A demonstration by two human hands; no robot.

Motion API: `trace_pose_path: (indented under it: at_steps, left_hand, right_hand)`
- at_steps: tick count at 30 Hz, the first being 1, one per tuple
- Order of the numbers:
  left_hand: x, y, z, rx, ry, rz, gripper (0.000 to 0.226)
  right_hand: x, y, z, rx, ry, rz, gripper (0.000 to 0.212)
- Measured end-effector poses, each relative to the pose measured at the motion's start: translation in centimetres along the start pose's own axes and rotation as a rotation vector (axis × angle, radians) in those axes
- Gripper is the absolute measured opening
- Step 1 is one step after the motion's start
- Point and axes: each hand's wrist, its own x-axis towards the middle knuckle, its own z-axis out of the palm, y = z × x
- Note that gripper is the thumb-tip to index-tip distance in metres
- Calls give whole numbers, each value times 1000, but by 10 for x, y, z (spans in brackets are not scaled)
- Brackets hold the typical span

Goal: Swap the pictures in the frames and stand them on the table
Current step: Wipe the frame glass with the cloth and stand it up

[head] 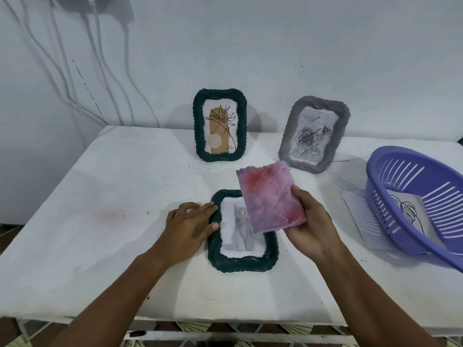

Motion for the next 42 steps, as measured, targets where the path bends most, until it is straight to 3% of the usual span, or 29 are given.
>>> trace_pose_path:
  at_steps: [3,8,10,15,18,21,28,36,39,42]
  left_hand:
    - [5,36,-14,-283,98,-93,53]
    - [24,85,-30,-976,27,-169,55]
    - [29,90,-37,-1116,17,-167,52]
    - [33,82,-49,-1145,102,-204,33]
    - [31,74,-53,-1194,101,-238,25]
    - [29,68,-55,-1273,80,-296,33]
    - [23,51,-58,-1385,68,-261,41]
    - [16,32,-63,-1104,229,-253,27]
    - [10,24,-71,-1101,239,-274,32]
    - [1,10,-81,-1249,193,-319,47]
  right_hand:
    - [9,3,4,65,-40,-4,20]
    - [17,10,15,60,-66,-5,30]
    - [21,12,20,2,-27,-50,36]
    - [28,15,26,-310,72,-300,17]
    - [27,22,29,-248,4,-223,17]
    - [29,33,33,-93,-91,-92,22]
    - [37,46,39,-154,-90,9,24]
    - [45,54,44,-633,-80,-163,31]
    - [49,65,52,-640,-115,-177,27]
    - [59,85,64,-523,-69,-127,26]
